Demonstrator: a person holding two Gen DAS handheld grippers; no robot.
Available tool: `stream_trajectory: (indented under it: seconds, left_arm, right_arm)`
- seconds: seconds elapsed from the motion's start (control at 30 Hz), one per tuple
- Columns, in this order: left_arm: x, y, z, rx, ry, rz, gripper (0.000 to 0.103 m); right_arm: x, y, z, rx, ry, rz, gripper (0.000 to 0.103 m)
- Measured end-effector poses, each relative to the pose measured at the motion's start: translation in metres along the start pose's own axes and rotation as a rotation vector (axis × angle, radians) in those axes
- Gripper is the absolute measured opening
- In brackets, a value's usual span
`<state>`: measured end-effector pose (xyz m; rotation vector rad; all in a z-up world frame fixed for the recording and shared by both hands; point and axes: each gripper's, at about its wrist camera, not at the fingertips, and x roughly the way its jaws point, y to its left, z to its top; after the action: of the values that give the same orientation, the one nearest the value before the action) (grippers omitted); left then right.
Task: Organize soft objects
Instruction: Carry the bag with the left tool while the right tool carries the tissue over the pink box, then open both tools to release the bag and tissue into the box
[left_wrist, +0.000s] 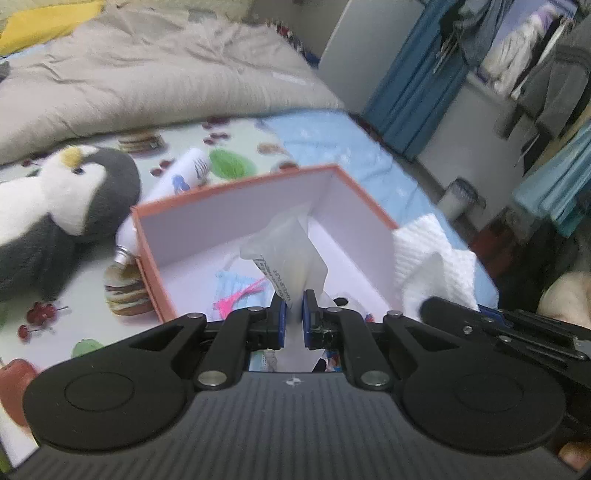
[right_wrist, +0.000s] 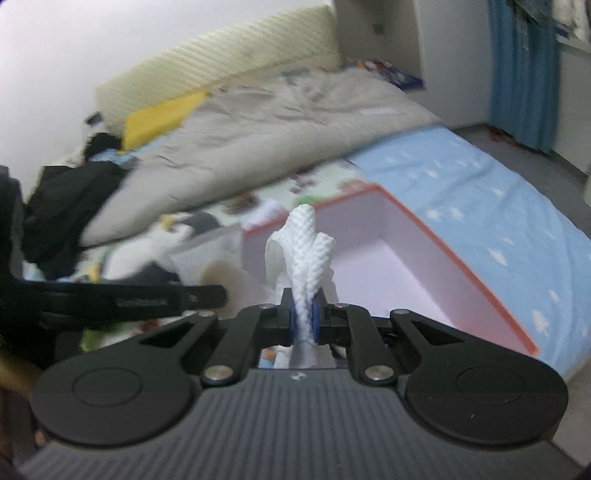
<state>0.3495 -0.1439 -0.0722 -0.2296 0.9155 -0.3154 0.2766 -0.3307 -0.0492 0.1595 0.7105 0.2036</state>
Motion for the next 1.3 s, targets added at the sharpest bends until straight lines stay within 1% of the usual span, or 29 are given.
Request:
stream_trajectory:
  seconds: [0.1, 0.17, 0.3, 0.4, 0.47, 0.53, 0.63, 0.7, 0.77, 0.83, 0.93, 1.03, 1.3]
  left_arm:
    - [0.033, -0.002, 0.002, 0.008, 0.053, 0.001, 0.011]
    - [0.053, -0.001, 0.003, 0.004, 0.081, 0.014, 0.011]
    - [0.085, 0.002, 0.002, 0.005, 0.124, 0.045, 0.011]
    - [0.104, 0.007, 0.000, -0.016, 0.168, 0.050, 0.011]
    - [0.115, 0.005, -0.002, -0.004, 0.185, 0.071, 0.011]
    - [0.120, 0.005, -0.003, -0.014, 0.194, 0.074, 0.011]
    - [0.123, 0.006, -0.004, -0.014, 0.202, 0.086, 0.013]
    - [0.123, 0.008, -0.003, -0.023, 0.213, 0.087, 0.022]
    - [0.116, 0.009, -0.003, -0.031, 0.201, 0.088, 0.037]
    - [0.106, 0.008, -0.003, -0.017, 0.183, 0.098, 0.040]
    - [0.086, 0.006, -0.001, -0.013, 0.160, 0.094, 0.042]
    - [0.056, 0.003, 0.000, 0.002, 0.114, 0.100, 0.043]
    - [-0.031, -0.016, -0.008, 0.030, -0.007, 0.066, 0.044]
  right_arm:
    - [0.025, -0.026, -0.005, 0.053, 0.070, -0.028, 0.013]
    - [0.040, -0.038, -0.010, 0.063, 0.109, -0.056, 0.013]
    - [0.069, -0.061, -0.018, 0.082, 0.173, -0.085, 0.013]
    - [0.089, -0.072, -0.024, 0.088, 0.226, -0.089, 0.014]
    - [0.101, -0.075, -0.027, 0.084, 0.263, -0.084, 0.014]
    - [0.107, -0.076, -0.031, 0.080, 0.287, -0.071, 0.014]
    - [0.112, -0.075, -0.032, 0.069, 0.299, -0.081, 0.023]
    - [0.110, -0.075, -0.032, 0.080, 0.302, -0.076, 0.040]
    - [0.105, -0.075, -0.030, 0.088, 0.285, -0.073, 0.042]
    - [0.098, -0.071, -0.028, 0.078, 0.268, -0.081, 0.042]
    - [0.083, -0.068, -0.023, 0.087, 0.233, -0.083, 0.042]
    - [0.062, -0.060, -0.018, 0.085, 0.187, -0.083, 0.042]
    - [-0.011, -0.034, -0.008, 0.075, 0.041, -0.074, 0.042]
